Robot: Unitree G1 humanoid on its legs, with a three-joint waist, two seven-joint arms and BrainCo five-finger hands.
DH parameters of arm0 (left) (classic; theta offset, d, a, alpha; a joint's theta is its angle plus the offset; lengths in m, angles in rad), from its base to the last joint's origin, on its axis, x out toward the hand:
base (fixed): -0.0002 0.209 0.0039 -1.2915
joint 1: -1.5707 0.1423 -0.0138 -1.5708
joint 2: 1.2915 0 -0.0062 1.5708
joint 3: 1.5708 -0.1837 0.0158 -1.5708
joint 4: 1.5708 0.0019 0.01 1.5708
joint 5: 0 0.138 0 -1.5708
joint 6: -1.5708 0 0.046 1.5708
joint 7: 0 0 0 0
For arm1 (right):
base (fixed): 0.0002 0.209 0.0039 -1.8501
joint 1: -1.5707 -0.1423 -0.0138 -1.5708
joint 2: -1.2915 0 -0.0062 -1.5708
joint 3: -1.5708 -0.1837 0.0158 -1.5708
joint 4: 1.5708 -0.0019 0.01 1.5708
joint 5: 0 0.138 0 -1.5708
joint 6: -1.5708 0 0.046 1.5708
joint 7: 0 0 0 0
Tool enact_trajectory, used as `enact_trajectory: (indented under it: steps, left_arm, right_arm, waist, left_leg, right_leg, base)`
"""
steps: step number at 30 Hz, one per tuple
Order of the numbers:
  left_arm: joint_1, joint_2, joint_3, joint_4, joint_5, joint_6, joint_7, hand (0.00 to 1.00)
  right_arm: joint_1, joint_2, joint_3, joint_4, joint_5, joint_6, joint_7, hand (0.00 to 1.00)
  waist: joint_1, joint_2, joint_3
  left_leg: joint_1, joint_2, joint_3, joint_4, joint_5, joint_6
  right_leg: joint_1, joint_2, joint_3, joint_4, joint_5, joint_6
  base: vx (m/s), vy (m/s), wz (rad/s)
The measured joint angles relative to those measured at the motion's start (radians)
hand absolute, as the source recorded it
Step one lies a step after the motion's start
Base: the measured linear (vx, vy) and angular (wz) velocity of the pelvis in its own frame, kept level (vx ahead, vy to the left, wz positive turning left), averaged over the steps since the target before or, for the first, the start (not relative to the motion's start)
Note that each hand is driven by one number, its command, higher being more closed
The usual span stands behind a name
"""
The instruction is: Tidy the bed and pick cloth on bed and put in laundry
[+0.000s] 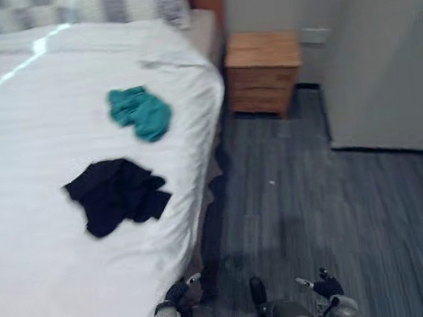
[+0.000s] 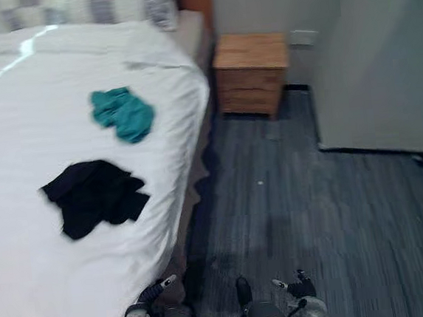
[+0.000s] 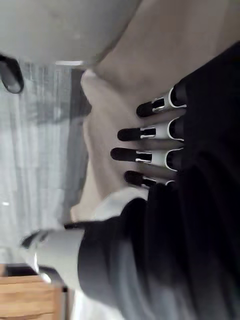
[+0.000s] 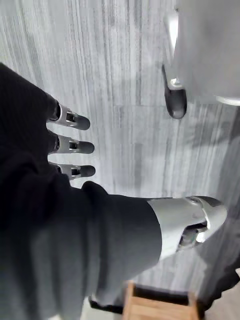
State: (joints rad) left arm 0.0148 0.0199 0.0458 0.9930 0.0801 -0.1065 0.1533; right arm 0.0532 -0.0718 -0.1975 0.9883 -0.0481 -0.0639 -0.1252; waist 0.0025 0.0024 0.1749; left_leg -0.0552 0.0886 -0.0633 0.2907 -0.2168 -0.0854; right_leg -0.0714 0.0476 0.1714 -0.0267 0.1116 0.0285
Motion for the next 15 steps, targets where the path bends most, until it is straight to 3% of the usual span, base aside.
enact_trajectory:
  steps: [4, 5, 11, 15]
  left_arm:
    - [-0.032, -0.010, -0.040, 0.013, 0.001, -0.002, -0.001, 0.00]
    - [-0.025, -0.012, -0.043, 0.079, -0.001, 0.001, -0.020, 0.00]
    - [-0.014, -0.011, -0.041, 0.080, -0.001, -0.001, -0.021, 0.00]
    - [0.005, -0.010, 0.000, 0.078, 0.000, 0.000, -0.027, 0.00]
  right_arm:
    - [0.079, 0.016, -0.048, 0.007, -0.014, 0.009, -0.002, 0.00]
    - [0.126, 0.039, -0.120, 0.027, 0.039, 0.028, -0.001, 0.00]
    - [0.126, 0.039, -0.120, 0.028, 0.039, 0.028, 0.000, 0.00]
    - [0.126, 0.049, -0.137, 0.028, 0.044, 0.031, 0.002, 0.00]
  waist:
    - [-0.017, -0.028, -0.013]
    - [-0.017, -0.030, -0.087]
    - [-0.017, -0.031, -0.087]
    - [-0.019, -0.040, -0.082]
  left_leg:
    - [0.048, -0.045, -0.020, -0.083, 0.014, 0.032]
    - [0.144, -0.034, -0.043, -0.190, 0.043, 0.032]
    - [0.159, -0.031, -0.042, -0.204, 0.049, 0.037]
    - [0.170, -0.013, 0.013, -0.218, 0.058, 0.037]
  right_leg:
    - [0.016, -0.037, 0.005, -0.018, -0.011, 0.023]
    - [0.088, -0.035, -0.050, -0.038, -0.046, 0.010]
    - [0.102, -0.036, -0.057, -0.045, -0.046, 0.010]
    - [0.098, -0.035, -0.056, -0.034, -0.050, 0.008]
  base:
    - [0.15, 0.197, -0.03]
    - [0.03, 0.034, 0.03]
    - [0.00, 0.000, 0.02]
    - [-0.02, 0.020, -0.07]
